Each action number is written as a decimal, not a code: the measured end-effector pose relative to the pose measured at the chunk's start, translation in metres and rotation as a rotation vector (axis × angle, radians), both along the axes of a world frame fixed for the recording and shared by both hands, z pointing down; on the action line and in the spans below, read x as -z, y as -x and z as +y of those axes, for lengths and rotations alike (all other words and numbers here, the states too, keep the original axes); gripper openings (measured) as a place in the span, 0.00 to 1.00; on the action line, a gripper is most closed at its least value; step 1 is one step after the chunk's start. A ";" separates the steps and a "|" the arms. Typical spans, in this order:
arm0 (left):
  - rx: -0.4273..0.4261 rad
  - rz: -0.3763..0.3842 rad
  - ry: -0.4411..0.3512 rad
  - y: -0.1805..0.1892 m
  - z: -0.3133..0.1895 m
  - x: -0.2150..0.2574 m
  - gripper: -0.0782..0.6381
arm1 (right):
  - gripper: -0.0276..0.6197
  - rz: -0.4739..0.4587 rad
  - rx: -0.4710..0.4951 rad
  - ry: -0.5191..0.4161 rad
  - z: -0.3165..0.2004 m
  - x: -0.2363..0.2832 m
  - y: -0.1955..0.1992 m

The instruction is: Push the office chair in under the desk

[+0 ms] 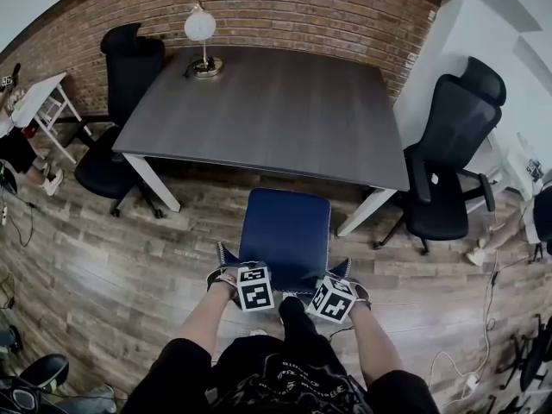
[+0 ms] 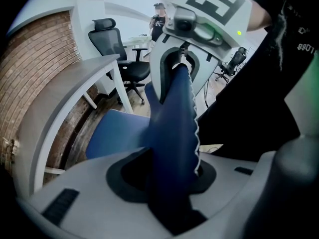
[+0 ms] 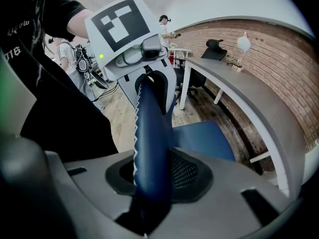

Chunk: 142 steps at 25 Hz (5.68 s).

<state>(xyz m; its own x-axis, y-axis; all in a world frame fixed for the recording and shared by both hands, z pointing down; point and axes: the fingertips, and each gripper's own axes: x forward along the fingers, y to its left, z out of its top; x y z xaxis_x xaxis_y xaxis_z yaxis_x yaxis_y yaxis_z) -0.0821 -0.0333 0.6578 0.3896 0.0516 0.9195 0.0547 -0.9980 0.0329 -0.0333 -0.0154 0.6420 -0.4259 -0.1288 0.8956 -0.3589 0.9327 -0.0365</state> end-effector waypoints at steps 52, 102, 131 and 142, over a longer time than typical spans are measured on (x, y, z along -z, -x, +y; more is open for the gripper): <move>0.014 -0.028 0.045 -0.031 -0.119 -0.003 0.31 | 0.23 -0.009 0.018 0.026 -0.120 -0.001 -0.032; 0.058 -0.053 0.087 -0.060 -0.215 -0.003 0.33 | 0.24 -0.082 0.074 0.038 -0.218 0.001 -0.062; 0.026 -0.045 0.061 -0.068 -0.263 -0.002 0.32 | 0.23 -0.076 0.040 -0.018 -0.268 0.001 -0.068; 0.013 -0.038 0.048 -0.070 -0.277 -0.002 0.32 | 0.23 -0.078 0.038 -0.030 -0.280 0.001 -0.069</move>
<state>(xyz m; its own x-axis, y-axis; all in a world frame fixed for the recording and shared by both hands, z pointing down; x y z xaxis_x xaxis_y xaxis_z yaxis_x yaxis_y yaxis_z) -0.0126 -0.3100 0.6594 0.3553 0.0909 0.9303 0.0391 -0.9958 0.0824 0.0358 -0.2957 0.6414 -0.4997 -0.1376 0.8552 -0.3205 0.9466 -0.0349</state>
